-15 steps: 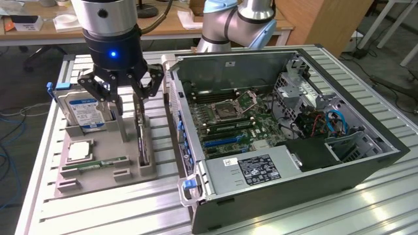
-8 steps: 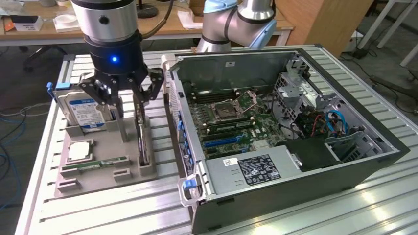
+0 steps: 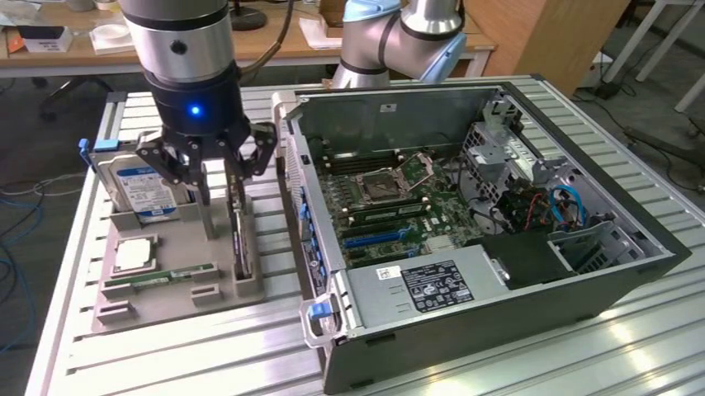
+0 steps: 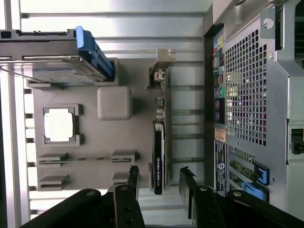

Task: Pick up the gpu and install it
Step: 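Pick up the gpu and move the gpu toward the slot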

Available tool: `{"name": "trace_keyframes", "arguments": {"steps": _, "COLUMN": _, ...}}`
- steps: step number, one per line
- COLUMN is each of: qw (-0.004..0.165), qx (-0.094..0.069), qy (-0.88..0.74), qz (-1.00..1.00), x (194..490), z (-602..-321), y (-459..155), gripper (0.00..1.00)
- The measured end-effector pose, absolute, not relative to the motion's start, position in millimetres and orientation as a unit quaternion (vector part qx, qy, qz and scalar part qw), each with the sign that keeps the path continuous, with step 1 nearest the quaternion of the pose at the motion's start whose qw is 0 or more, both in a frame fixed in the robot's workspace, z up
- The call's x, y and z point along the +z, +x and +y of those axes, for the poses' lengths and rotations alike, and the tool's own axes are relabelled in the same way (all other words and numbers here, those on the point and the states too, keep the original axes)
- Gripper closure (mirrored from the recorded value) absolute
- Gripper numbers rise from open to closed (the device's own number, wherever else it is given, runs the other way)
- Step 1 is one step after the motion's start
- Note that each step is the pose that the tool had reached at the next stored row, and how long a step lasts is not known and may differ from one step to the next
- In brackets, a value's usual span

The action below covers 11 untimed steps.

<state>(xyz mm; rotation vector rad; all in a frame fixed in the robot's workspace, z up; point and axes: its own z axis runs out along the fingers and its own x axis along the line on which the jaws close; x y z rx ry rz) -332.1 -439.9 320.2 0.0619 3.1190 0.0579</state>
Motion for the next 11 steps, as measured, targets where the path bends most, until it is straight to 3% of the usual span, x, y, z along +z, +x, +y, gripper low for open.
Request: {"name": "trace_keyframes", "arguments": {"steps": 11, "qw": 0.01, "qx": 0.019, "qy": 0.006, "qz": 1.0, "x": 314.2, "z": -440.9, "y": -329.8, "gripper": 0.53}}
